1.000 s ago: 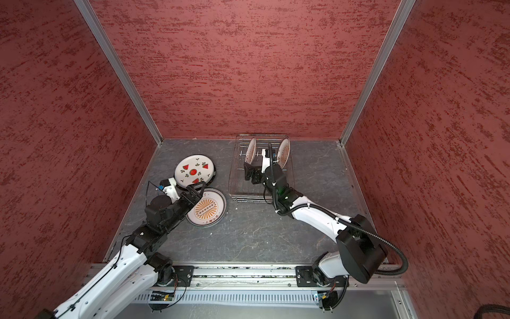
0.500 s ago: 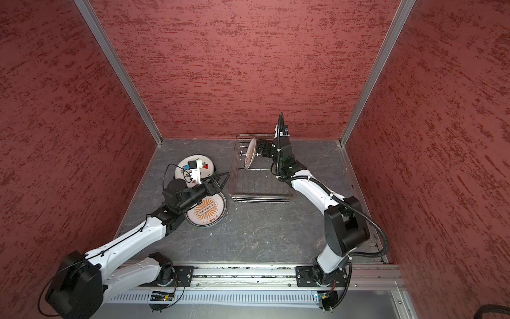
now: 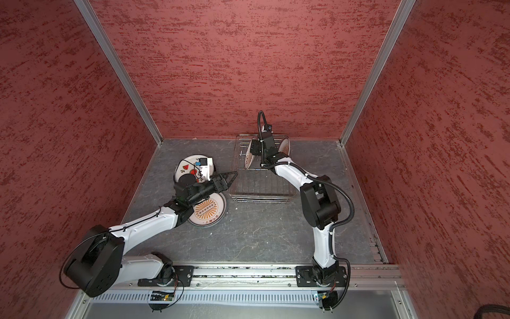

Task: Unload the plates from the dish rack
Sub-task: Pick up the plate from the dish rack.

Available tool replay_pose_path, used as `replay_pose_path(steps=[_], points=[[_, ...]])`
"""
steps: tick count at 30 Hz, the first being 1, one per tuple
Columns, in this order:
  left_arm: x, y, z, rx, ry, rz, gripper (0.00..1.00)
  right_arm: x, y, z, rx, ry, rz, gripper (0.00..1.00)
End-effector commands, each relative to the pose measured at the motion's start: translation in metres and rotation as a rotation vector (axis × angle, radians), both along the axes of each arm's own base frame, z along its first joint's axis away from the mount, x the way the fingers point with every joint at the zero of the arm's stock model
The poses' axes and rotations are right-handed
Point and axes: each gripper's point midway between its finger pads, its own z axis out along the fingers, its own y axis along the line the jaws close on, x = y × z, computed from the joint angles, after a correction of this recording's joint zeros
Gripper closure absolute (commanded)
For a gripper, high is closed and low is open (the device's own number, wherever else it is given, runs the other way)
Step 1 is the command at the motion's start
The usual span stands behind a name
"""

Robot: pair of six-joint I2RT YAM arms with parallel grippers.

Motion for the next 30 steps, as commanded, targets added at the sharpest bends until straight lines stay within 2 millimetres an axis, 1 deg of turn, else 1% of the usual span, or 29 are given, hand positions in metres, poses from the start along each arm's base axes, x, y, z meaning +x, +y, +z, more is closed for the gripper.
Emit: replay_pose_path(steps=[1,3,5,7,10,13,16,21,30], points=[[0.002,0.003,0.004,0.005,-0.028,-0.004,0.00,0.004,-0.001,0.016,-0.044,-0.044,-0.054,0.39],[0.002,0.008,0.002,0.000,-0.026,0.010,0.01,0.004,0.001,0.013,-0.072,-0.049,-0.068,0.49],[0.002,0.010,0.000,-0.004,-0.024,0.014,0.00,0.006,0.003,0.010,-0.094,-0.048,-0.082,0.55],[0.002,0.010,-0.001,-0.003,-0.022,0.013,0.01,0.008,0.004,0.008,-0.111,-0.047,-0.094,0.64],[0.002,0.009,-0.003,-0.007,-0.015,0.009,0.01,0.010,0.005,0.005,-0.127,-0.047,-0.114,0.70],[0.002,0.008,-0.006,-0.010,-0.007,0.006,0.01,0.012,0.009,0.002,-0.138,-0.047,-0.116,0.78],[0.003,0.008,-0.008,-0.012,0.000,0.007,0.01,0.012,0.011,-0.003,-0.165,-0.038,-0.129,0.80],[0.004,0.009,-0.012,-0.012,0.005,0.013,0.00,0.013,0.010,-0.007,-0.192,-0.037,-0.153,0.85],[0.004,0.011,-0.013,-0.019,0.012,0.018,0.01,0.018,0.013,-0.017,-0.231,-0.018,-0.149,0.85]])
